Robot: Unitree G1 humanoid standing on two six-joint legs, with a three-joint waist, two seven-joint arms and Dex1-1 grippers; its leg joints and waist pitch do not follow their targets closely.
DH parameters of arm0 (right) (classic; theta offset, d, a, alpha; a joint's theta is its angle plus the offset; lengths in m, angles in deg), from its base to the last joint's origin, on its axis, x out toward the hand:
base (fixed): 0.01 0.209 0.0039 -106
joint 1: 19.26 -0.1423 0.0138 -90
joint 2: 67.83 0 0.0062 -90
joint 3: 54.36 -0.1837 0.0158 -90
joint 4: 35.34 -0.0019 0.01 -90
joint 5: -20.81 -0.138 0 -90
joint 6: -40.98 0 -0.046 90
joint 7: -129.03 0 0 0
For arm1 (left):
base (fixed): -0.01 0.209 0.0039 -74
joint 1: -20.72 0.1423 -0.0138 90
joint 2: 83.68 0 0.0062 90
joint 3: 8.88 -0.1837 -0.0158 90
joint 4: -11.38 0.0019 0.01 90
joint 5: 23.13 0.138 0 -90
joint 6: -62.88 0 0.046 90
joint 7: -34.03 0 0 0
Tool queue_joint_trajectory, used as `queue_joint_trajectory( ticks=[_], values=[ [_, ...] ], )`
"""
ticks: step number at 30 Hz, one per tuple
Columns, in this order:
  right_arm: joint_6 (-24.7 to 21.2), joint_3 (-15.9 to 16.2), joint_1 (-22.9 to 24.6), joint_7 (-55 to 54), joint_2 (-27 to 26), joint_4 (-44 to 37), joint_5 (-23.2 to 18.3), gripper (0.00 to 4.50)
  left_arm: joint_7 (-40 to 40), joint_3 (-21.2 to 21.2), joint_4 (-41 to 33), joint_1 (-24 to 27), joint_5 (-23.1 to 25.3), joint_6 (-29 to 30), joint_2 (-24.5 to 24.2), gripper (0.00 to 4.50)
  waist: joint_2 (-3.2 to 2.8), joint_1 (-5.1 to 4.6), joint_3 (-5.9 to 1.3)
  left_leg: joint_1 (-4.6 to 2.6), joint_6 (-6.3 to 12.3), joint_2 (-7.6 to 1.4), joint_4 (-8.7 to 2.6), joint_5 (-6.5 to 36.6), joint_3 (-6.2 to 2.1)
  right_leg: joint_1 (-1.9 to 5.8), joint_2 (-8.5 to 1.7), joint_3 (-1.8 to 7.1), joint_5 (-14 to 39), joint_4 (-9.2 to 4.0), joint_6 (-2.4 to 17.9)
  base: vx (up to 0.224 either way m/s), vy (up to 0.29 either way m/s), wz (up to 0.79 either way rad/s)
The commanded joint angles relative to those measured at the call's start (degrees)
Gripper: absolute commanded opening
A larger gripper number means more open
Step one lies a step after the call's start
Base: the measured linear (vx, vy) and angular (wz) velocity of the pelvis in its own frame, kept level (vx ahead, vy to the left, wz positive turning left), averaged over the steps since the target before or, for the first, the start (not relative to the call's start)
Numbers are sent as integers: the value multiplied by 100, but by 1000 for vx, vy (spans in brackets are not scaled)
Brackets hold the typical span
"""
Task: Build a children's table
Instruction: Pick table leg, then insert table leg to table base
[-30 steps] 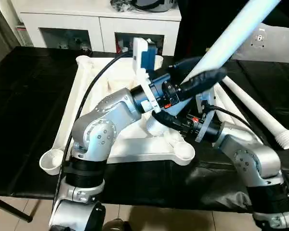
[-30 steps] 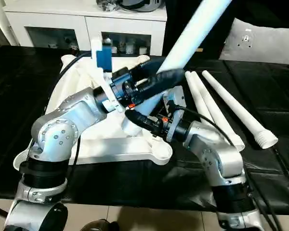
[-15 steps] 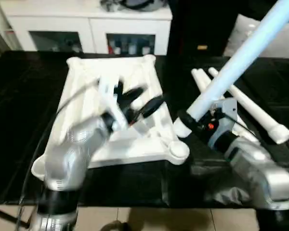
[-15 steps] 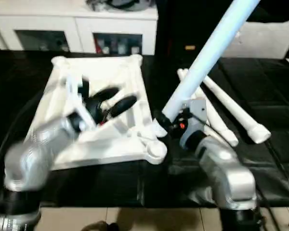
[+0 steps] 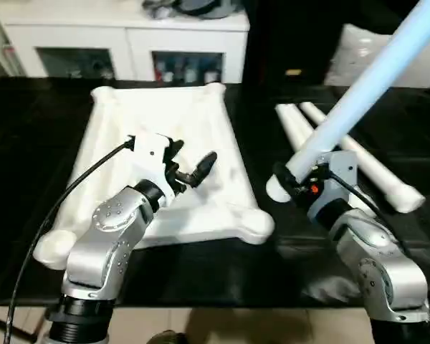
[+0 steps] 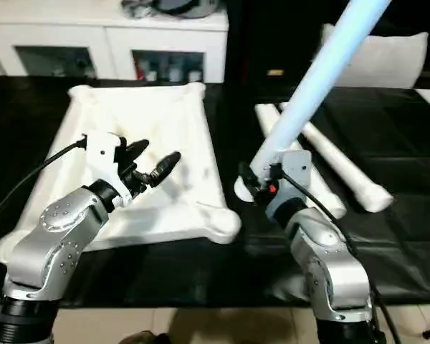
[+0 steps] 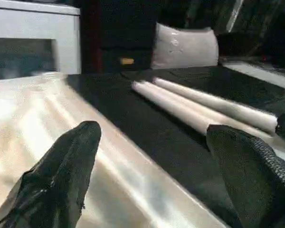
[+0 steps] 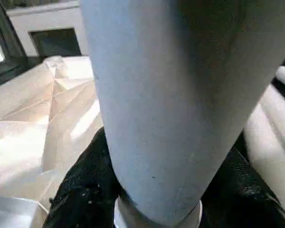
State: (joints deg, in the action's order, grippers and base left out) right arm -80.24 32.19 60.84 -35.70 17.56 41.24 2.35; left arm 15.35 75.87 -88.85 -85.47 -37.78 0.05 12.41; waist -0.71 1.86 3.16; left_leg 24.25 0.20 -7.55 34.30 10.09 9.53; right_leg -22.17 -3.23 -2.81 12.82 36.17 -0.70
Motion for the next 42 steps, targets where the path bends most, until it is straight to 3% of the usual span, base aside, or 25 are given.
queue_joint_trajectory(
  ticks=[1, 2, 3, 4, 6, 7, 10, 13, 15, 18, 21, 27, 30, 42],
  values=[
    [-121, -196, -131, 32, 30, -130, -221, 191, -78, -80, 148, 5, 245, -1, -207, 408, 100, 151, -318, 20, -66, -308, -100, 460, -235, 163, -823, 398, 4056, -910, -402, -37, -75, -20],
    [-162, -256, -121, 72, 9, -178, -344, 191, -91, -74, 155, 4, 241, 6, -211, 408, 71, 128, -315, -55, -143, -358, -195, 646, -226, 118, -704, 307, 3875, -904, -258, -37, -75, -20],
    [-202, -301, -107, 106, -3, -218, -439, 191, -121, -81, 173, 0, 256, 0, -229, 408, 4, 63, -310, -96, -206, -433, -347, 1227, -260, 100, -521, 178, 3414, -805, -44, 0, 0, 0],
    [-222, -338, -89, 150, -4, -242, -513, 191, -180, -106, 200, -7, 275, -13, -268, 408, -39, 7, -332, -118, -293, -523, -441, 1625, -311, 109, -453, 135, 2849, -708, 168, 0, 0, 0],
    [-213, -317, -82, 270, 42, -231, -529, 191, -301, -204, 294, -47, 369, -60, -382, 408, -45, -14, -351, -126, -307, -560, -490, 1828, -340, 139, -463, 138, 2328, -645, 343, 0, 0, 0],
    [-129, -256, -103, 394, 105, -186, -507, 191, -464, -374, 441, -114, 518, -137, -552, 408, -40, -1, -343, -152, -266, -546, -485, 1904, -305, 120, -514, 179, 2013, -631, 533, 0, 0, 0],
    [216, -218, -170, 410, 85, -37, -365, 191, -706, -561, 602, -157, 608, -249, -705, 408, -68, 38, -379, -181, -220, -553, -469, 1568, -252, 147, -537, 214, 1408, -586, 743, 0, 0, 0],
    [143, -175, -311, 502, 173, 265, -344, 191, -1321, -894, 809, -229, 644, -331, -995, 408, -121, 75, -428, -234, -69, -561, -442, 930, -206, 185, -512, 204, 191, -467, 1059, 0, 0, 0],
    [27, -163, -379, 680, 254, 394, -438, 191, -1619, -1010, 885, -302, 641, -328, -1131, 408, -158, 101, -437, -238, -24, -549, -421, 790, -186, 207, -517, 200, -183, -425, 1182, 0, 0, 0],
    [77, -60, -406, 872, 350, 461, -382, 191, -1937, -1105, 947, -363, 614, -349, -1262, 408, -145, 138, -427, -243, 0, -552, -412, 887, -163, 231, -542, 208, -235, -436, 1264, 0, 0, 0],
    [150, -1, -402, 964, 356, 495, -365, 191, -2276, -1220, 982, -397, 586, -377, -1384, 408, -193, 188, -398, -271, -83, -564, -430, 1245, -160, 218, -570, 224, 371, -484, 1255, 0, 0, 0],
    [121, 53, -346, 1122, 353, 488, -514, 191, -2937, -1447, 1138, -498, 497, -404, -1542, 408, -183, 191, -323, -341, -354, -559, -478, 2004, -182, 164, -598, 254, 1841, -605, 1009, 0, 0, 0],
    [8, 21, -328, 1115, 329, 434, -583, 191, -3144, -1471, 1115, -539, 379, -344, -1533, 408, -187, 179, -343, -335, -406, -569, -494, 1966, -193, 161, -586, 260, 1710, -580, 1013, 0, 0, 0],
    [-289, -57, -191, 981, 245, 124, -783, 191, -3328, -1417, 1392, -511, 552, -435, -1666, 408, -219, 173, -375, -325, -288, -563, -484, 1697, -177, 172, -560, 246, 1234, -546, 1089, 0, 0, 0]
  ],
)
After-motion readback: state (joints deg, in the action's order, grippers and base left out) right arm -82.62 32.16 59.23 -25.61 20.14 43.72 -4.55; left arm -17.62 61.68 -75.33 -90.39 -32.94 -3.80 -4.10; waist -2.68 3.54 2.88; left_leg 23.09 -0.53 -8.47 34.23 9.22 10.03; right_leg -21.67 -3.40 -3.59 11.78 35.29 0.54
